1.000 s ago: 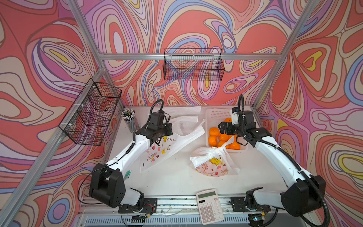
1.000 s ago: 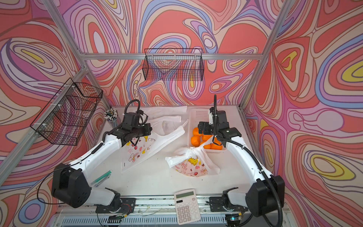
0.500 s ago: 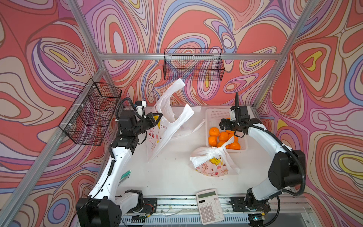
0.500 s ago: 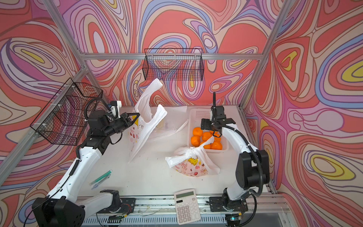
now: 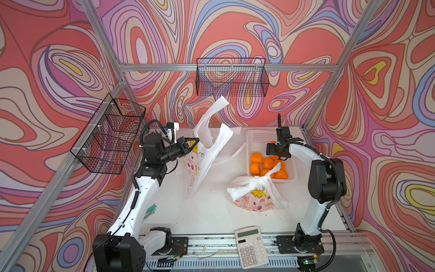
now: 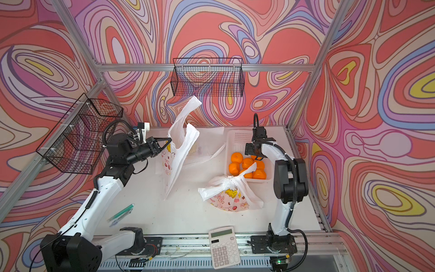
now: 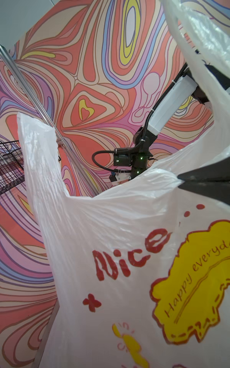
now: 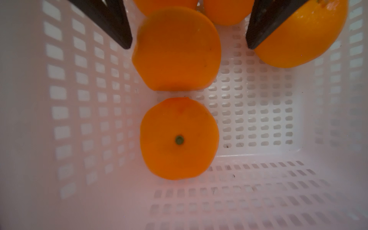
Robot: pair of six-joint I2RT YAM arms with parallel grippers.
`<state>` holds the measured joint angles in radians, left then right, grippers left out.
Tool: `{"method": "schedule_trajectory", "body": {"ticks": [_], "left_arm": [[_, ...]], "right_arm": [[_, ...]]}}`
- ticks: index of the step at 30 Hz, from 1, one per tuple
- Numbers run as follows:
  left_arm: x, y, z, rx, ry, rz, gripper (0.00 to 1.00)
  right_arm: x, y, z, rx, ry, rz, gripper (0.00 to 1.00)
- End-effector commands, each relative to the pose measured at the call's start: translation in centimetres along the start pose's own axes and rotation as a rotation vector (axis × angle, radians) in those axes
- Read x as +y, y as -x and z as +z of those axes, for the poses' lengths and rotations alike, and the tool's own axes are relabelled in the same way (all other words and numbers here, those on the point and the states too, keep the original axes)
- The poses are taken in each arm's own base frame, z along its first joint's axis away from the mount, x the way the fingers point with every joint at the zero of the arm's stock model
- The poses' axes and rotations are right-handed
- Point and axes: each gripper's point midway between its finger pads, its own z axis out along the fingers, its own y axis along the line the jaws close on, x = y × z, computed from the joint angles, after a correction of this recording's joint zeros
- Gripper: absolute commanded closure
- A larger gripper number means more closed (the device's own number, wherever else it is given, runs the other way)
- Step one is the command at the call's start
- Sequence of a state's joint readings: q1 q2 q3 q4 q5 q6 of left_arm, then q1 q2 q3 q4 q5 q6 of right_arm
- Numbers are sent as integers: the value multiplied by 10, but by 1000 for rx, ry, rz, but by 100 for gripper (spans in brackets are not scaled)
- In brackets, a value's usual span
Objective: Place the oranges into plastic bags & tie knots
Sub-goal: Pick up the orange from the basket.
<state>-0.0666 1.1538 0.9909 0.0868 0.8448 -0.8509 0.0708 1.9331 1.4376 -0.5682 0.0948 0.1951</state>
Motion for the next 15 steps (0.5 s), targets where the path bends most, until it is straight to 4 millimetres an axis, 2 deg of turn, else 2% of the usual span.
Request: {"method": "schedule_trajectory", "body": {"ticks": [1,6,9,12,15], "left_arm": [[-8,-2,1,15,-47,14,100],[-6,-8,2,37,-50,19,100],[-1,-15,4,61,-35,30,100],[3,-20,6,81,-27,32,100],[6,-24,10,93,-27,36,100]], "right_arm": [[-6,9,14,-8,-34,5,8],[-6,6,28,8,-31,15,22],[-7,7,27,2,-34,11,33],[-6,14,12,-38,-21,3,42],[0,26,-20,-104,29,1,46]]}}
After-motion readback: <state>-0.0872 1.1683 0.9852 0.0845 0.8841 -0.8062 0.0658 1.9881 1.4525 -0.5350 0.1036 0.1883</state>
